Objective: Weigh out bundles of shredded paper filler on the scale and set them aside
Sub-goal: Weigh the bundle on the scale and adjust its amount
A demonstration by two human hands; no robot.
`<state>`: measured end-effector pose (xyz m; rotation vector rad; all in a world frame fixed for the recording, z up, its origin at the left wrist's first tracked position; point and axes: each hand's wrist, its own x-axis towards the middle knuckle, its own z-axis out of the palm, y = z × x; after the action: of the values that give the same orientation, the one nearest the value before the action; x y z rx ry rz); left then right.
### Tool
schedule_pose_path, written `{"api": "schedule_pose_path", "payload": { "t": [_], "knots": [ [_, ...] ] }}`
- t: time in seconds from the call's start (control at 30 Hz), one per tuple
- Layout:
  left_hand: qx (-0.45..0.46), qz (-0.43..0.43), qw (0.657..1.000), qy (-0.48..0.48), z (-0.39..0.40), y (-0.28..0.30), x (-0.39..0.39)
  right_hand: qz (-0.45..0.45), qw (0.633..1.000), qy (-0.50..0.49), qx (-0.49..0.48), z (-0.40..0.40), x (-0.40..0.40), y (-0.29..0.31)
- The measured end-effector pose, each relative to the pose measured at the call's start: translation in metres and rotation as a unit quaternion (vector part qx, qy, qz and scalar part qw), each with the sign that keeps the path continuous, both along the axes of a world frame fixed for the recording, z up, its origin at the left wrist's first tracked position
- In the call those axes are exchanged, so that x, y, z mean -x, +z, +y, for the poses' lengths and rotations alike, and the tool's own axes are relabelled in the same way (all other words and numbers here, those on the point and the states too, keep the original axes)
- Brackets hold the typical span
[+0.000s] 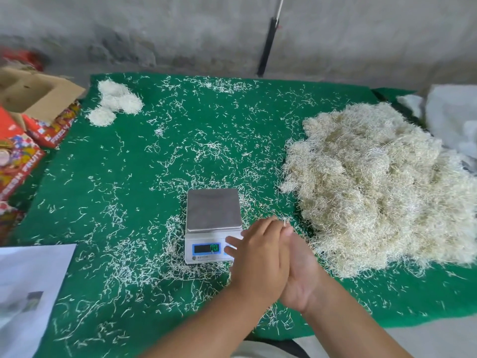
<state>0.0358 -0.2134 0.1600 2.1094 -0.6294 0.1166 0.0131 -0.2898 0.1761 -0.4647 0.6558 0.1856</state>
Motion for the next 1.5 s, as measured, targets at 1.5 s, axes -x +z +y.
{"api": "schedule_pose_path", "payload": {
  "t": [1.5],
  "knots": [
    [0.002,0.195,0.913,0.358,0.124,-0.147,-0.112,0.193,0.967,0.015,0.164,-0.037,0.002,-0.071]
  ]
}}
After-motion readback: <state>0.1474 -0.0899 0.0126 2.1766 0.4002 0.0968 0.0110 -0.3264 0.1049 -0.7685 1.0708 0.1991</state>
